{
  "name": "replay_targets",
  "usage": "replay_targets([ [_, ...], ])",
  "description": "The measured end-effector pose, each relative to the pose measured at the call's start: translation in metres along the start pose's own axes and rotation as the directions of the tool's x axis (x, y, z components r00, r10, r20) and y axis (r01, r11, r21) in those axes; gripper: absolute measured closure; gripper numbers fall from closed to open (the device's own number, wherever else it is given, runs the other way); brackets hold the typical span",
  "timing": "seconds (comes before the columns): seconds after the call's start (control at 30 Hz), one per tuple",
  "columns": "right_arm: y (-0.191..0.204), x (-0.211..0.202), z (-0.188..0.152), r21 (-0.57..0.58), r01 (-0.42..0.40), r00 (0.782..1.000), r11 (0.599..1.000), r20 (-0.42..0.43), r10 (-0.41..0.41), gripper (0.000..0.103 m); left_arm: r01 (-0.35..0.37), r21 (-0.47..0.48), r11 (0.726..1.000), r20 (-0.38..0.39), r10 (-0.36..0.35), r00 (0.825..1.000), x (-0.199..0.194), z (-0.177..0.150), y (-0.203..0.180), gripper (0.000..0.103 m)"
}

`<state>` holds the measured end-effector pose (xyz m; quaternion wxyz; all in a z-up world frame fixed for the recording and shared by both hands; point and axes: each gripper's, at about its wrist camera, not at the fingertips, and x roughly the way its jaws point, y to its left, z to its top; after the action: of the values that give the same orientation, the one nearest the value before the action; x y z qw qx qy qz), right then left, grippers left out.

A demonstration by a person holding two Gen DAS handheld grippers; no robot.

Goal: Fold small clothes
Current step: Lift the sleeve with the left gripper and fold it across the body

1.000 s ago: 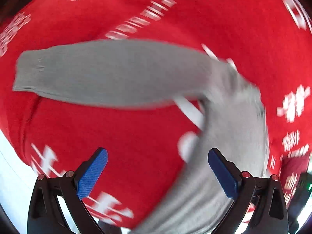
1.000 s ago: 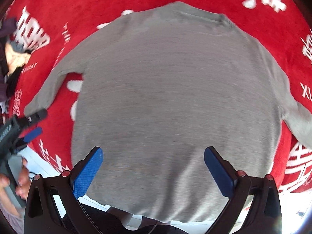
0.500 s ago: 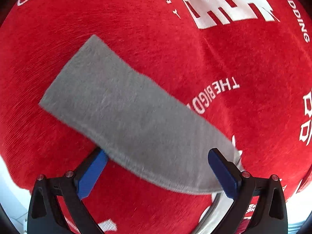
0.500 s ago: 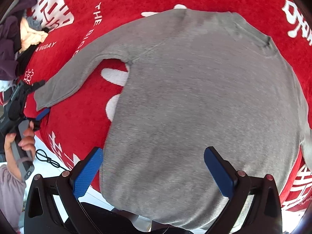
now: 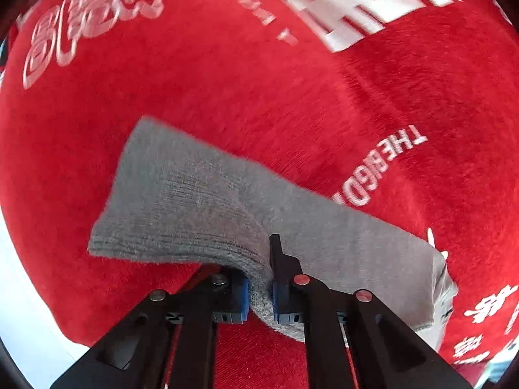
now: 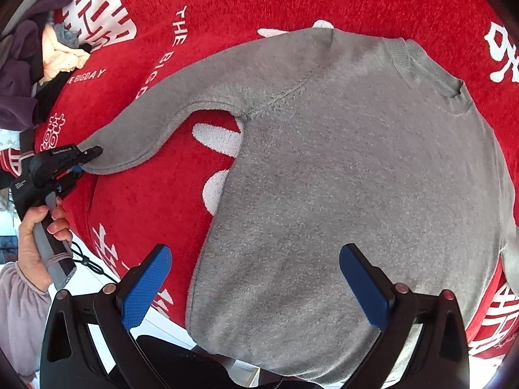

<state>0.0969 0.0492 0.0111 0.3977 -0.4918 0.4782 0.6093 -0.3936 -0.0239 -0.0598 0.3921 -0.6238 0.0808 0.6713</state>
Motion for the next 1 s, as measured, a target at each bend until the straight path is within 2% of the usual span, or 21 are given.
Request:
replay_targets([
  [0.07,-0.004,-0.004,-0.002,0.015,-0.008,1.0,1.0,0.01,0.008,0.0,0.014,0.051,0.999,0.04,-0.016,0.999,-0.015,0.002,-0.012,0.092],
  [0.2,-0.024,-0.011,-0.008,0.068,-0.019,0.999,0.997,0.028,0.017,0.0,0.085,0.139,0.987,0.074,-0.096,0.993,-0.039,0.008,-0.049,0.092],
  [0.3,-0.043,-0.018,-0.012,0.103,-0.024,0.999,0.994,0.039,0.02,0.0,0.149,0.23,0.962,0.089,-0.174,0.981,-0.057,0.006,-0.092,0.092],
  [0.43,-0.078,-0.032,-0.016,0.142,-0.037,0.998,0.989,0.062,0.028,0.0,0.239,0.334,0.912,0.091,-0.283,0.955,-0.071,-0.007,-0.167,0.092],
  [0.5,-0.099,-0.038,-0.018,0.161,-0.043,0.997,0.986,0.075,0.032,0.0,0.279,0.384,0.88,0.08,-0.333,0.939,-0.076,-0.021,-0.206,0.092],
  [0.57,-0.121,-0.045,-0.02,0.185,-0.047,0.996,0.982,0.085,0.031,0.0,0.33,0.441,0.834,0.045,-0.388,0.921,-0.079,-0.043,-0.249,0.092],
  [0.6,-0.135,-0.049,-0.022,0.201,-0.05,0.995,0.978,0.093,0.031,0.0,0.358,0.473,0.805,0.016,-0.414,0.91,-0.076,-0.057,-0.273,0.093],
  [0.73,-0.19,-0.065,-0.036,0.271,-0.049,0.992,0.961,0.123,0.015,0.0,0.431,0.561,0.707,-0.12,-0.446,0.887,-0.052,-0.128,-0.357,0.093],
  [0.83,-0.233,-0.069,-0.051,0.332,-0.038,0.992,0.943,0.125,-0.003,0.0,0.473,0.6,0.645,-0.227,-0.43,0.874,-0.024,-0.184,-0.395,0.093],
  [0.93,-0.276,-0.068,-0.069,0.403,-0.032,0.993,0.915,0.12,-0.018,0.0,0.481,0.654,0.584,-0.322,-0.361,0.875,0.01,-0.247,-0.428,0.093],
  [1.0,-0.296,-0.064,-0.08,0.44,-0.029,0.994,0.897,0.111,-0.022,0.0,0.476,0.672,0.567,-0.359,-0.313,0.879,0.028,-0.272,-0.435,0.093],
])
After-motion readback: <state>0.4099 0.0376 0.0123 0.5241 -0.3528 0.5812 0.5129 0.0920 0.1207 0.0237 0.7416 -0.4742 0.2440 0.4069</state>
